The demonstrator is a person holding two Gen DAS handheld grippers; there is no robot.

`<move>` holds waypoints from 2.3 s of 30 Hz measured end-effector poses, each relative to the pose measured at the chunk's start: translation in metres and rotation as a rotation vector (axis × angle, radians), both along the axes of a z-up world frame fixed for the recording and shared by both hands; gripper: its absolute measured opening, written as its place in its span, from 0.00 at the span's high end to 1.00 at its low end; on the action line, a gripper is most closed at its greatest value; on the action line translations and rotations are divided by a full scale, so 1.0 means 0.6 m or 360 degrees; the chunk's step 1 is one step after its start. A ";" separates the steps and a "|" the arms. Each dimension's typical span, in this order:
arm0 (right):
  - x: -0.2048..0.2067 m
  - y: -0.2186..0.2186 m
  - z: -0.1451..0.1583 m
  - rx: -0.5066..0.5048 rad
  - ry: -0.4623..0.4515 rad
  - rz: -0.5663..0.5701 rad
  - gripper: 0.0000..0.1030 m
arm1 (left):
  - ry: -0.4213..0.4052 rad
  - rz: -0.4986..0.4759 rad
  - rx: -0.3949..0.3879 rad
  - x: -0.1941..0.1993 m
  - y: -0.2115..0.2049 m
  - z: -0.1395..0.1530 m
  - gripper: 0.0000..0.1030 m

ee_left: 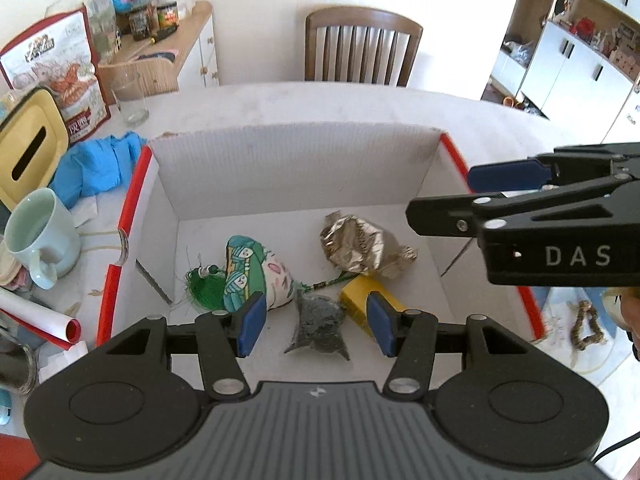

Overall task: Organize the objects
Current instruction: 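Withdraw both tools from the box back toward the table items, then lower the right tool onto the clear plastic bag with blue label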

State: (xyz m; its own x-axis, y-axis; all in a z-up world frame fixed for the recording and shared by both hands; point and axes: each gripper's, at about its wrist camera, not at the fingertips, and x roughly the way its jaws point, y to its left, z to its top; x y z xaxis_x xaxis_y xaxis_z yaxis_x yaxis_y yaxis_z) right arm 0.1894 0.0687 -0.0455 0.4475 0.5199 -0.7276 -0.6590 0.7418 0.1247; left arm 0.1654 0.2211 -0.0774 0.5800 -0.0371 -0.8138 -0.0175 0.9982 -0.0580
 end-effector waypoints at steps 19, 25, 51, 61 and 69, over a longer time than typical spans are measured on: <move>-0.058 -0.181 0.053 0.0229 -0.0065 -0.0160 0.16 | -0.0176 -0.0063 -0.0029 -0.038 -0.093 0.060 0.23; -0.073 -0.254 0.050 0.0259 -0.0093 -0.0229 0.06 | -0.0188 -0.0089 -0.0043 -0.037 -0.134 0.064 0.20; -0.069 -0.563 -0.022 0.0066 -0.0123 -0.0559 0.04 | -0.0210 -0.0553 -0.0147 -0.032 -0.399 0.004 0.01; -0.021 -0.642 -0.044 0.0050 -0.0106 -0.0602 0.04 | -0.0076 -0.0712 -0.0106 -0.029 -0.501 -0.063 0.01; 0.041 -0.654 -0.068 0.0011 -0.0066 -0.0524 0.04 | -0.0028 -0.0691 -0.0058 -0.007 -0.536 -0.104 0.01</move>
